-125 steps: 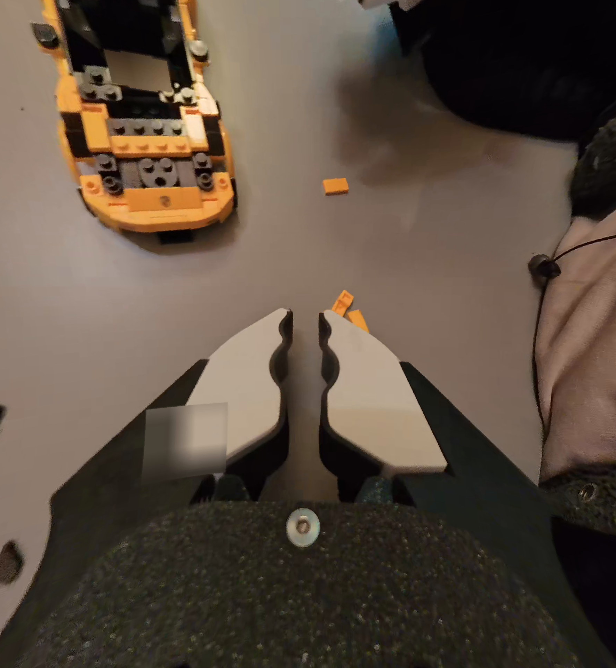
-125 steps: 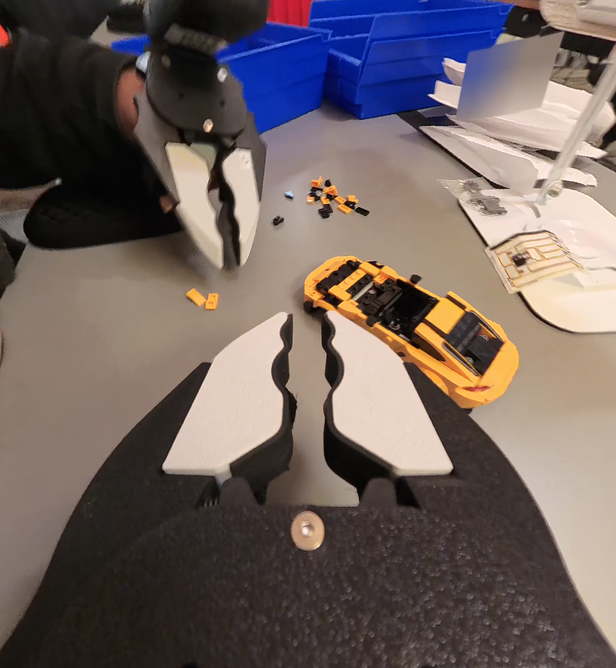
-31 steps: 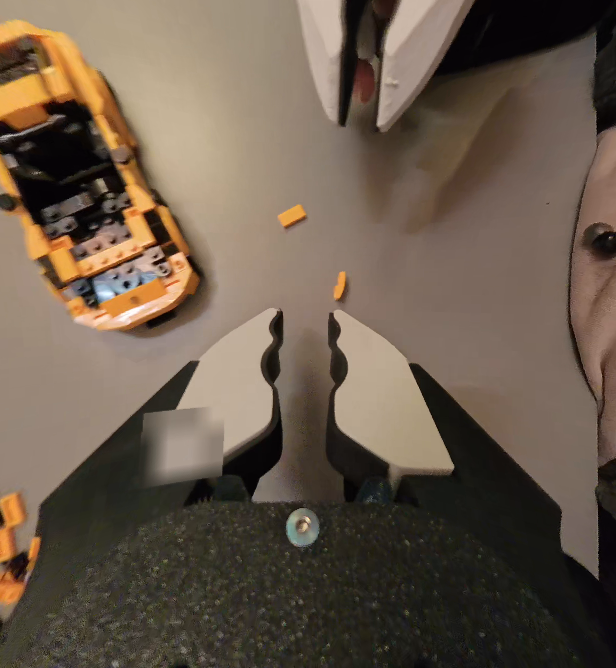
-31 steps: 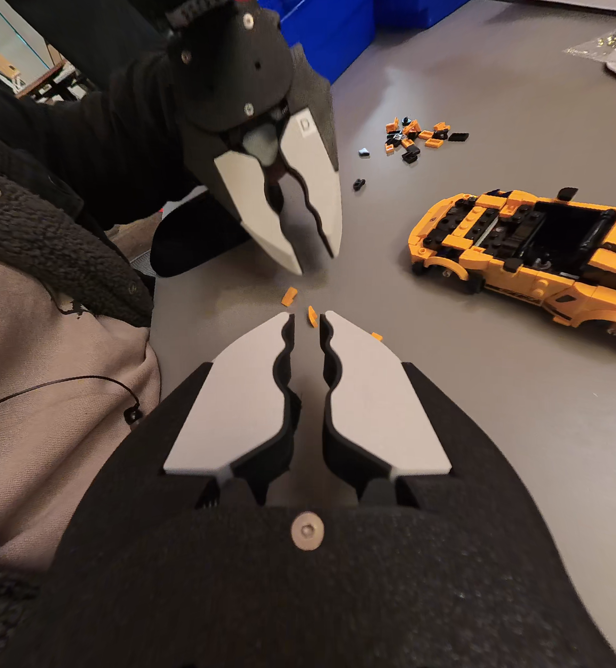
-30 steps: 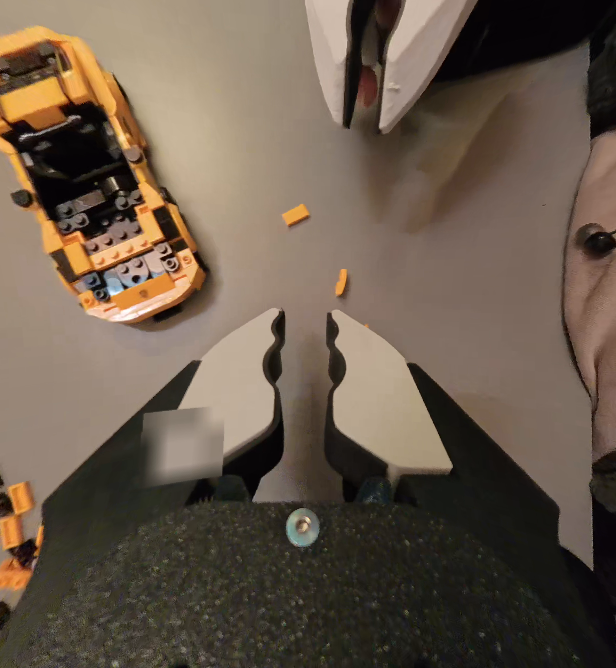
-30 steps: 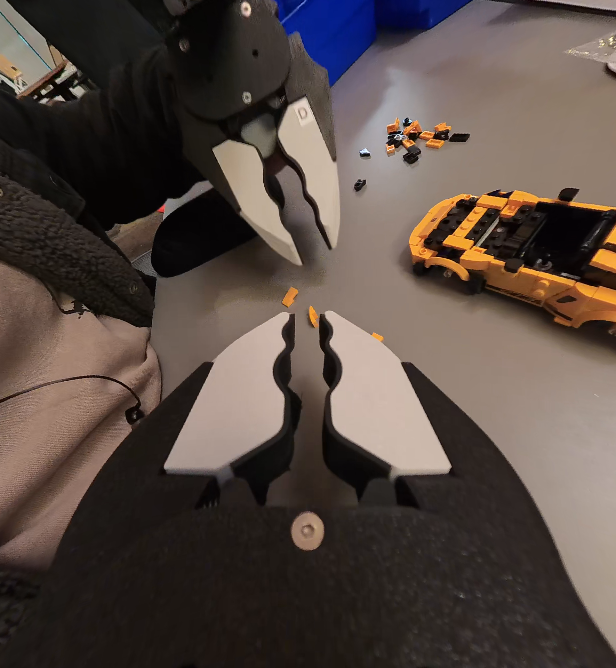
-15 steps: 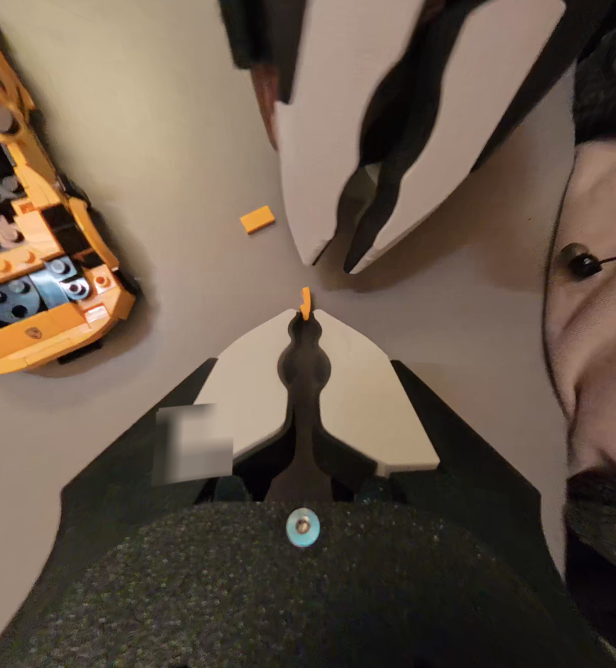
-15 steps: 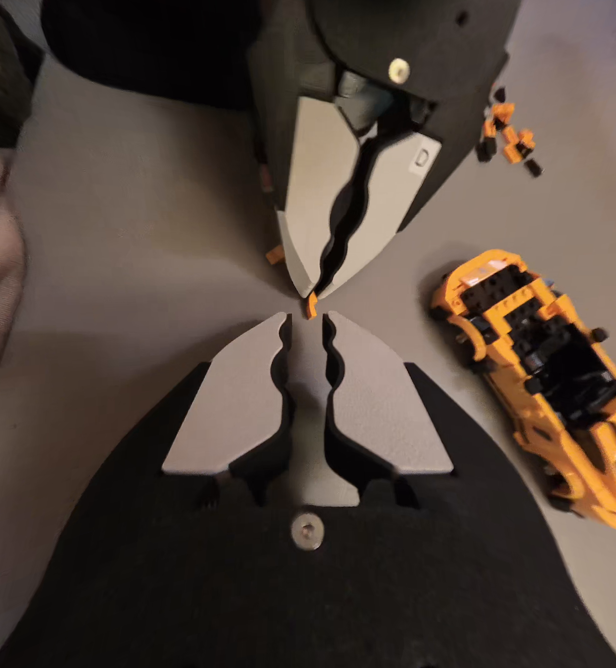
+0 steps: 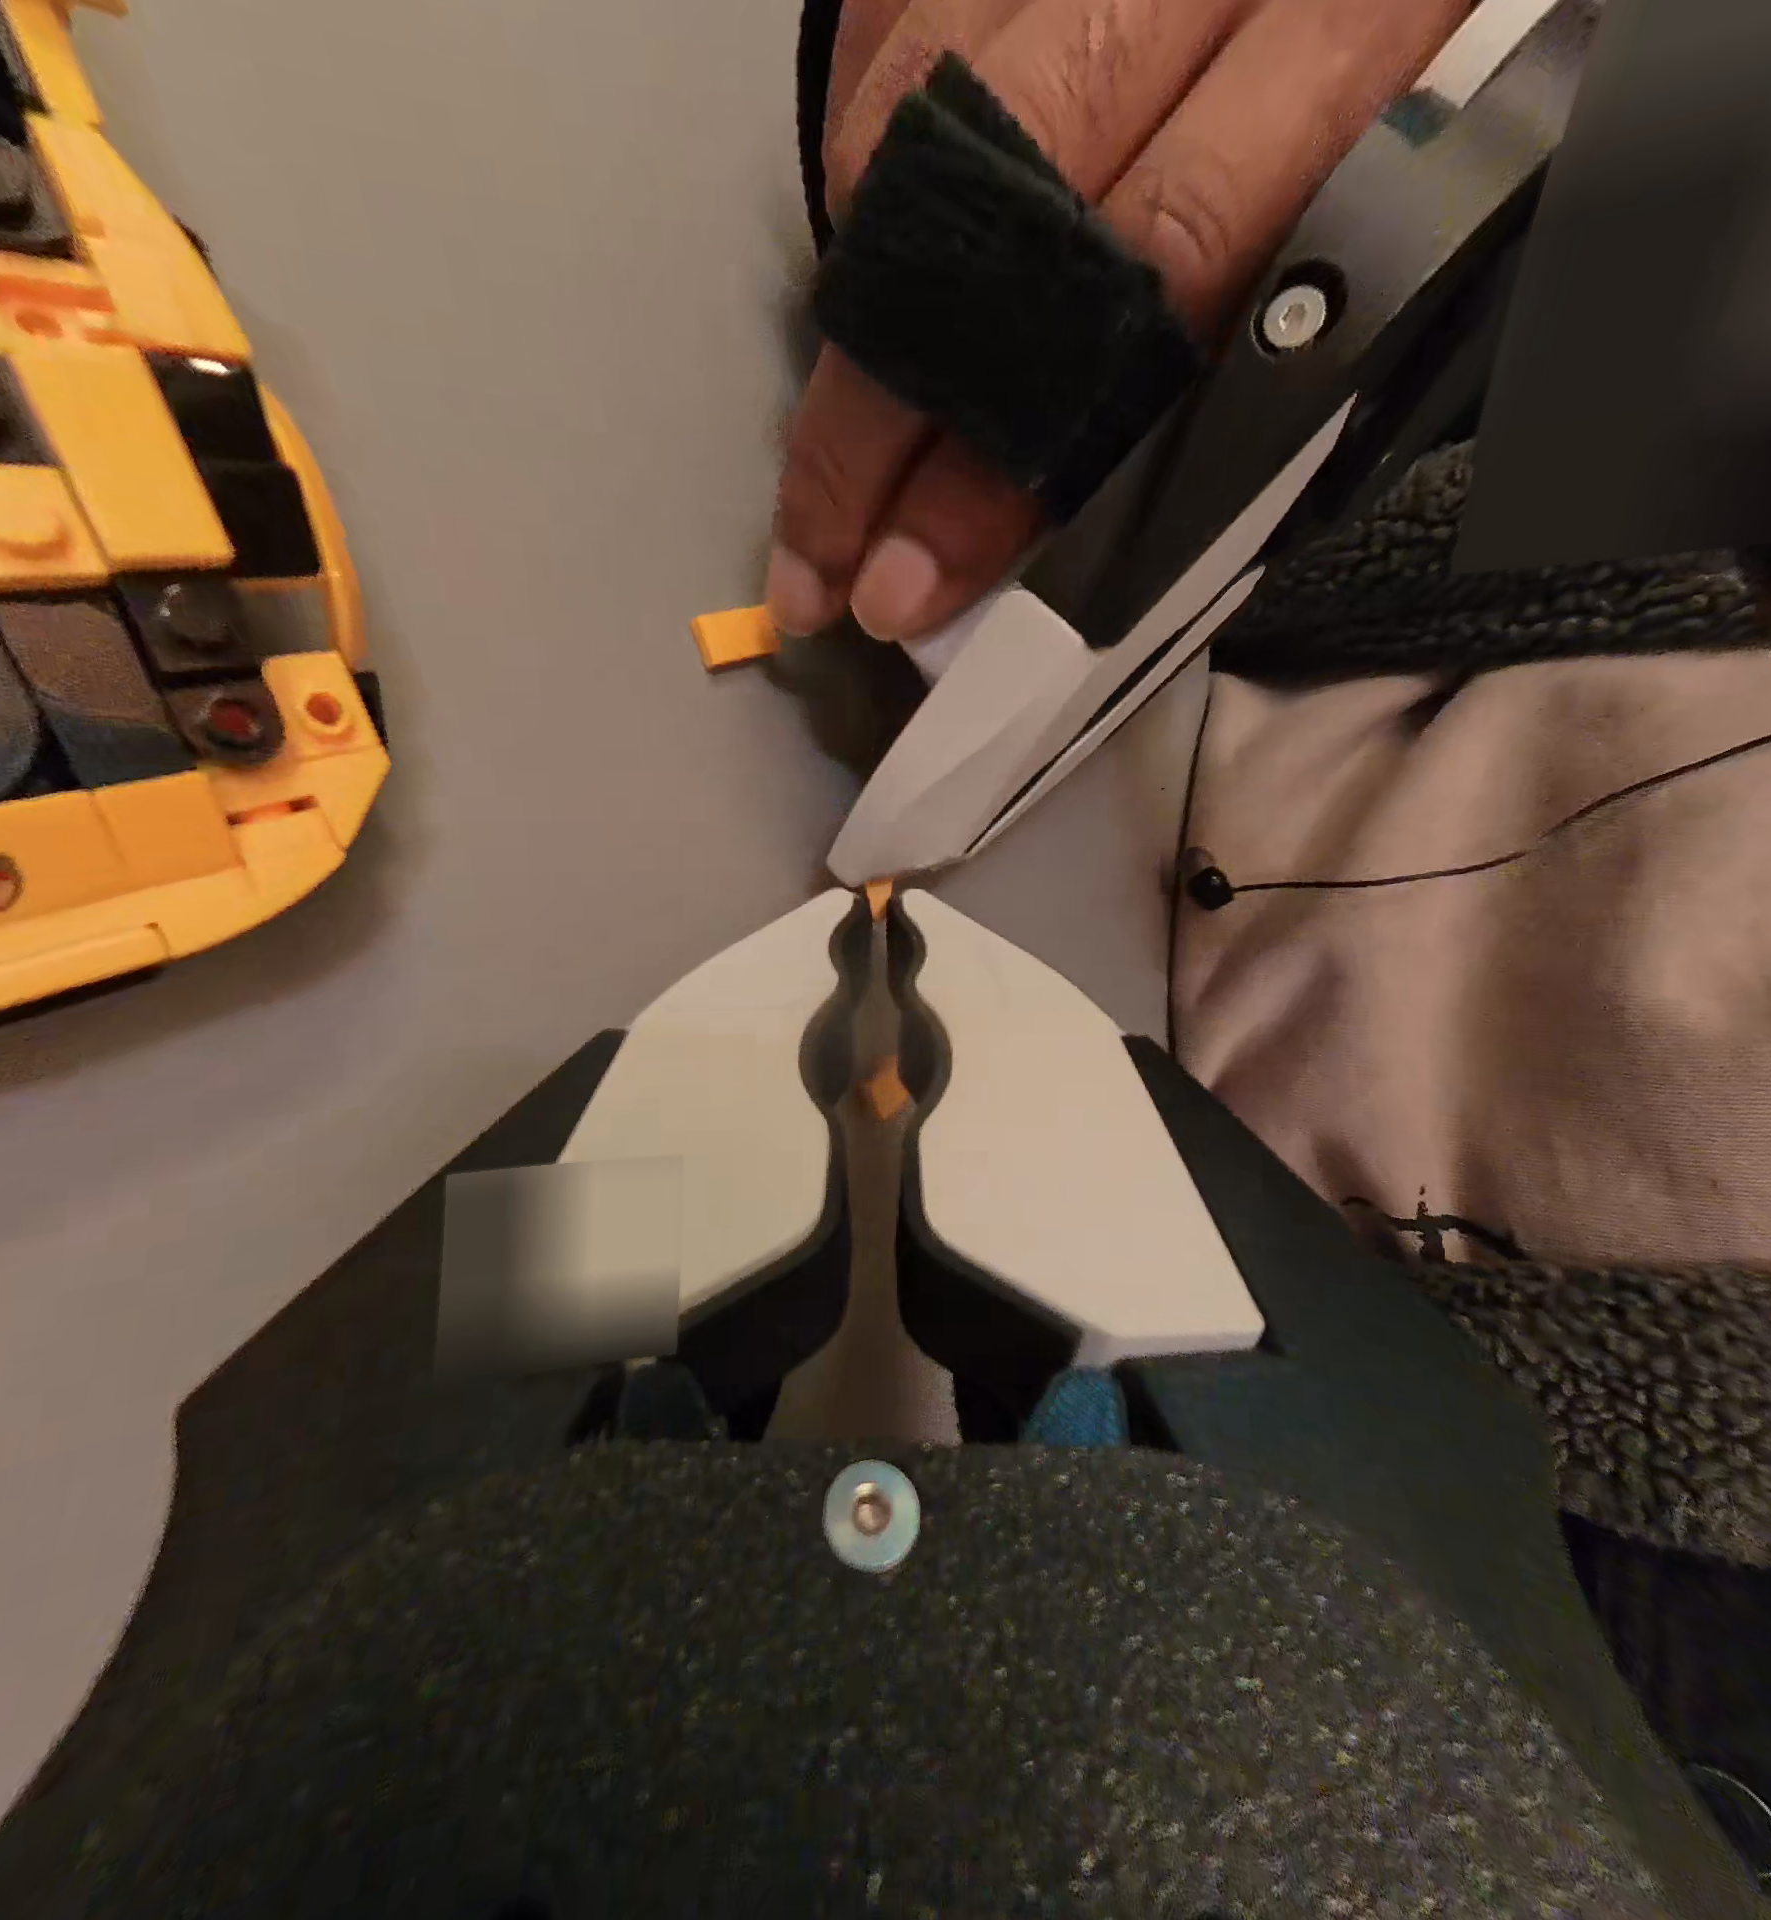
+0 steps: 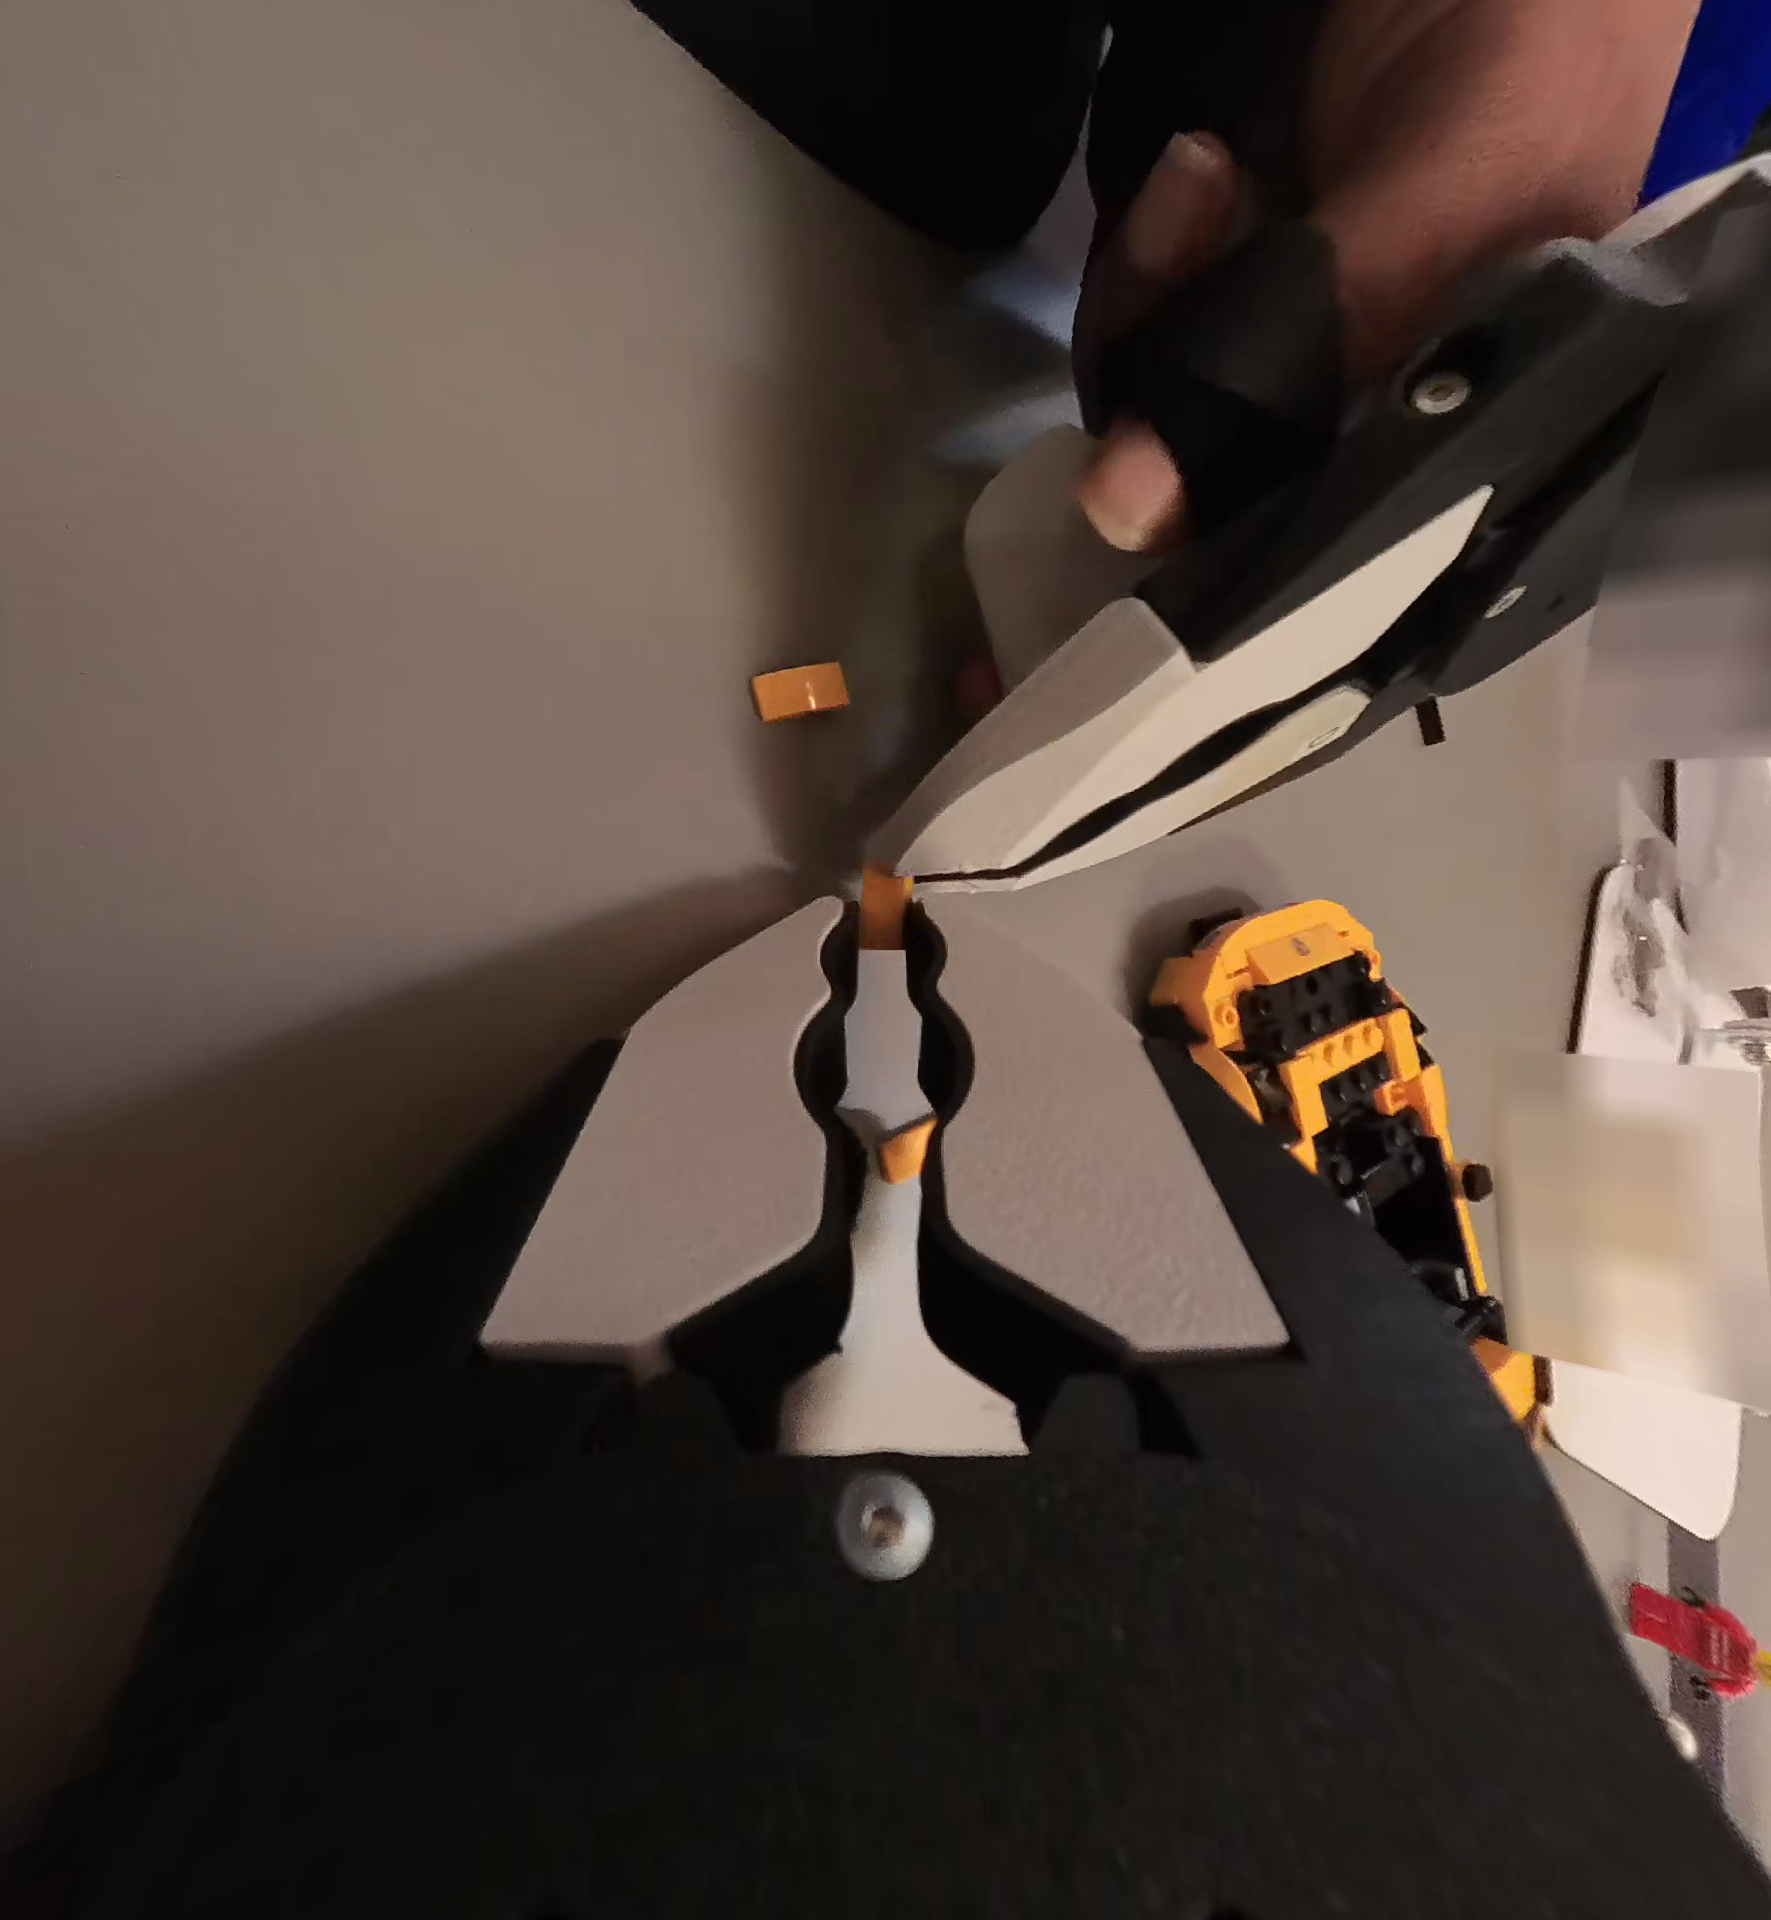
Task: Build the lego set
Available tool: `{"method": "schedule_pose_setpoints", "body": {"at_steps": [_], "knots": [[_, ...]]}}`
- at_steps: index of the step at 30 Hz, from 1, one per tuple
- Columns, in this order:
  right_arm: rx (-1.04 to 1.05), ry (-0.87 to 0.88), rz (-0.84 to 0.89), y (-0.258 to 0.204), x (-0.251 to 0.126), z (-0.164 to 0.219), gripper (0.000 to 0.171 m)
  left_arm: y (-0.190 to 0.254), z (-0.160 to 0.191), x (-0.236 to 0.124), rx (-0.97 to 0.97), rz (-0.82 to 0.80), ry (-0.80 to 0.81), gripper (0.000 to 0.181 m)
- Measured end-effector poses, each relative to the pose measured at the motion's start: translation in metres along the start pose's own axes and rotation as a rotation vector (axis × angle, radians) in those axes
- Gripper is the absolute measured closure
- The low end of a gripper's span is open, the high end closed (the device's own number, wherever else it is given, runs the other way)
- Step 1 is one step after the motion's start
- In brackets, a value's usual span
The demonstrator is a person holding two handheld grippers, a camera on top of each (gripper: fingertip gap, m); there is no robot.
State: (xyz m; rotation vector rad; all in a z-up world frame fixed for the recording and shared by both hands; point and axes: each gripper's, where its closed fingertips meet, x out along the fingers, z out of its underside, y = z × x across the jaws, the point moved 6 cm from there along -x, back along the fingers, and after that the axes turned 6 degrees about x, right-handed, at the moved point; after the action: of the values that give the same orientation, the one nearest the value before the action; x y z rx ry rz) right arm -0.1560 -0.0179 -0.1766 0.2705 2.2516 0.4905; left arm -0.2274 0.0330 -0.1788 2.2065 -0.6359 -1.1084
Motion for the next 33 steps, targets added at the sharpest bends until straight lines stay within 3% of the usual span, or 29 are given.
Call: {"method": "schedule_pose_setpoints", "body": {"at_steps": [4, 8, 12, 25, 30, 33], "knots": [[0.134, -0.045, -0.099, 0.004, -0.002, 0.0, 0.163, 0.0, 0.001, -0.01, 0.032, -0.057, 0.018, 0.168], [0.327, -0.154, -0.321, 0.006, -0.001, -0.001, 0.163, 0.007, 0.002, -0.03, 0.136, -0.217, 0.05, 0.169], [0.415, -0.241, -0.413, 0.013, 0.007, -0.001, 0.163, 0.016, 0.011, -0.038, 0.185, -0.306, 0.071, 0.17], [0.327, -0.3, -0.368, 0.016, 0.012, -0.007, 0.153, 0.013, 0.042, -0.073, 0.155, -0.499, 0.16, 0.172], [0.26, -0.191, -0.299, 0.017, 0.003, -0.008, 0.157, 0.014, 0.048, -0.078, 0.149, -0.544, 0.169, 0.172], [0.237, -0.161, -0.237, 0.022, -0.001, -0.006, 0.167, 0.014, 0.049, -0.074, 0.15, -0.54, 0.165, 0.172]]}}
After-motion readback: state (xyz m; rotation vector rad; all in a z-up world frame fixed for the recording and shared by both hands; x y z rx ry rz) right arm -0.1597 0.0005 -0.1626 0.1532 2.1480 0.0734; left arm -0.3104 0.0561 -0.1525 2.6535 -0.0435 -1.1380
